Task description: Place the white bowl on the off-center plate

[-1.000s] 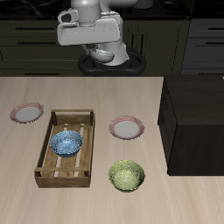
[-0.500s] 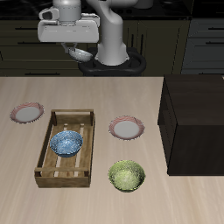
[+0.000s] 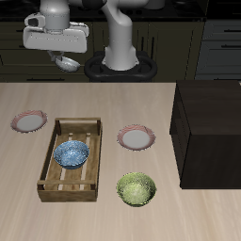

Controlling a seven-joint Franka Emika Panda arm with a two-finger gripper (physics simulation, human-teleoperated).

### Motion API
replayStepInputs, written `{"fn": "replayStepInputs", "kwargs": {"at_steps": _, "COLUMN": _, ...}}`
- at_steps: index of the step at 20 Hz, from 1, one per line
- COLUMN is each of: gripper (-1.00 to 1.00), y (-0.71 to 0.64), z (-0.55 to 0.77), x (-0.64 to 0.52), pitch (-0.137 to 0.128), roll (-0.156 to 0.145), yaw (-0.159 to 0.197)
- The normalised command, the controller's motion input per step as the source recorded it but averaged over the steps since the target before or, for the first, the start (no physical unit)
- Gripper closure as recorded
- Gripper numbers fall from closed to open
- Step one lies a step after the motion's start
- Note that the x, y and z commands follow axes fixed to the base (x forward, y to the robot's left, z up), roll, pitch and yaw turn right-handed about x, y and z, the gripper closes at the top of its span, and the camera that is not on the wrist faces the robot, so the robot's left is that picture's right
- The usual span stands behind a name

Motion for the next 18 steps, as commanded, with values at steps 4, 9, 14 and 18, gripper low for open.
{"fn": "replayStepInputs", "kwargs": {"at_steps": 4, "gripper": 1.0, "y": -0.39, "z": 0.02, "x": -0.19, "pitch": -0.026, "roll": -0.038, "yaw": 0.022}}
{"fn": "replayStepInputs", "kwargs": {"at_steps": 9, "gripper": 1.0, "y": -0.29, "z": -0.06, "x": -0.17, "pitch": -0.007, "roll": -0.025, "yaw": 0.02}}
{"fn": "replayStepInputs", "kwargs": {"at_steps": 14, "gripper": 1.0, "y": -0.51, "z": 0.09, "x": -0.09, "pitch": -0.035, "roll": -0.056, "yaw": -0.021}}
{"fn": "replayStepInputs", "kwargs": {"at_steps": 18, "gripper": 1.0, "y": -0.47, "z": -0.06, "x": -0.03, "pitch": 0.006, "roll": -0.04, "yaw": -0.034}}
